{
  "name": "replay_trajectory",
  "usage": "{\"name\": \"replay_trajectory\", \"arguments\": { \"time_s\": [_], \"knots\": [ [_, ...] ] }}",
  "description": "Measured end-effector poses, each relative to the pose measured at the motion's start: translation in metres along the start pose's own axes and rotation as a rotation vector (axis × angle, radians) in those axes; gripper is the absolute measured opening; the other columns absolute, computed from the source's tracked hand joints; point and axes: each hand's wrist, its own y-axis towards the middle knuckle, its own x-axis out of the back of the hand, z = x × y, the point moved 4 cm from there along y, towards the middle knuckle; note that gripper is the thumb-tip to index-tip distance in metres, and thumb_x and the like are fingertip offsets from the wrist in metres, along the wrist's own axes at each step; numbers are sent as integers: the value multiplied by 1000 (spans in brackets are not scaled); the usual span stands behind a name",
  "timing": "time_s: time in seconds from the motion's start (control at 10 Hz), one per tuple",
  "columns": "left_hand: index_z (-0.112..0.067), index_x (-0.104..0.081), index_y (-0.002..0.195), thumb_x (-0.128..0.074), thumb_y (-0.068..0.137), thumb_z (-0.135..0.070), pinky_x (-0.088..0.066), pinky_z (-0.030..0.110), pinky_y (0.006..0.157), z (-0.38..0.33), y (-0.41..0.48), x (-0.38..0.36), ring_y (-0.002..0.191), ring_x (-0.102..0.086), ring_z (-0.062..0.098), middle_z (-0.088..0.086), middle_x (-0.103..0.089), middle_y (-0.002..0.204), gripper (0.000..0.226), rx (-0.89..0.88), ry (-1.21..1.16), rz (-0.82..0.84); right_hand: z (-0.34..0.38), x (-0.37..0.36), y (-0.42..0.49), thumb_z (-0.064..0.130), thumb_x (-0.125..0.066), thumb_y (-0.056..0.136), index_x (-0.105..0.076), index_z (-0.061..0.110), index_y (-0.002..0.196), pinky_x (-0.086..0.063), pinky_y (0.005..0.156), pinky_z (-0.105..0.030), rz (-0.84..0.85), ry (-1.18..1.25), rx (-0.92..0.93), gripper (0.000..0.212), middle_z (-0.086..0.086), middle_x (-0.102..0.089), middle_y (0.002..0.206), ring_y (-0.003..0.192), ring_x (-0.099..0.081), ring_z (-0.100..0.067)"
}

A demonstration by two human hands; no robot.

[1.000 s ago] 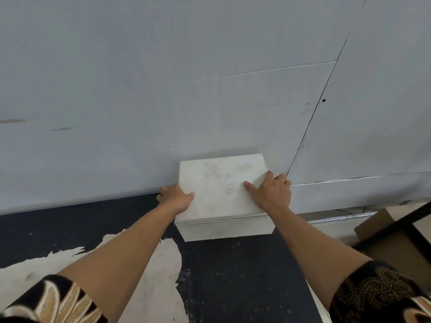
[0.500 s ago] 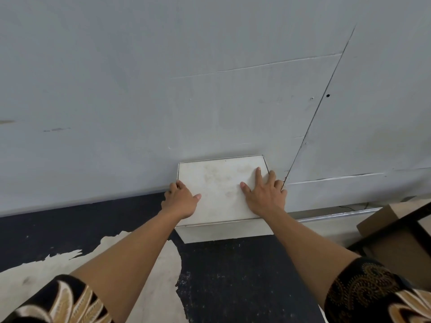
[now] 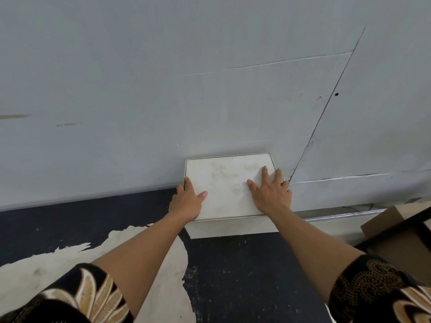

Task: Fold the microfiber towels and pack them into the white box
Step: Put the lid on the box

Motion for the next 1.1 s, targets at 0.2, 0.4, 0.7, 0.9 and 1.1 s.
{"name": "replay_trajectory", "arguments": {
  "time_s": [0.2, 0.4, 0.7, 0.9, 1.1],
  "knots": [
    [-18, -6, 155, -34, 102, -50, -41, 46, 102, 17, -21, -19, 132, -45, 35, 12, -41, 149, 68, 133, -302, -44, -14, 0, -20, 78, -33, 86, -13, 24, 153, -42, 88, -48, -75, 106, -219, 89, -15, -47, 132, 114, -51, -37],
    [-17, -14, 150, -32, 103, -44, -41, 42, 93, 14, -20, -21, 125, -49, 33, 11, -45, 142, 57, 126, -356, -66, -8, 2, -21, 72, -35, 89, -22, 17, 151, -47, 80, -44, -187, 130, -175, 84, -16, -50, 129, 111, -52, -36],
    [-13, -11, 152, -38, 102, -46, -41, 42, 101, 14, -13, -2, 128, -48, 34, 13, -45, 145, 66, 77, -248, 102, -1, 5, -8, 68, -32, 92, -22, 19, 151, -39, 95, -49, -97, 60, -165, 78, -17, -43, 135, 122, -43, -36],
    [-14, -23, 152, -42, 99, -50, -39, 47, 108, 37, -21, 40, 138, -40, 31, 9, -36, 154, 67, -98, 17, 93, 50, 12, -41, 61, -43, 91, -34, 21, 142, -19, 111, -58, 6, -48, -86, 66, -19, -18, 155, 141, -18, -38],
    [-17, -25, 151, -38, 99, -53, -40, 41, 100, 82, -27, 119, 133, -43, 31, 12, -37, 150, 65, -188, 167, -56, 138, 10, -111, 63, -42, 92, -25, 20, 149, -21, 113, -57, -2, 38, 46, 73, -17, -18, 157, 143, -19, -36]
  ]
}}
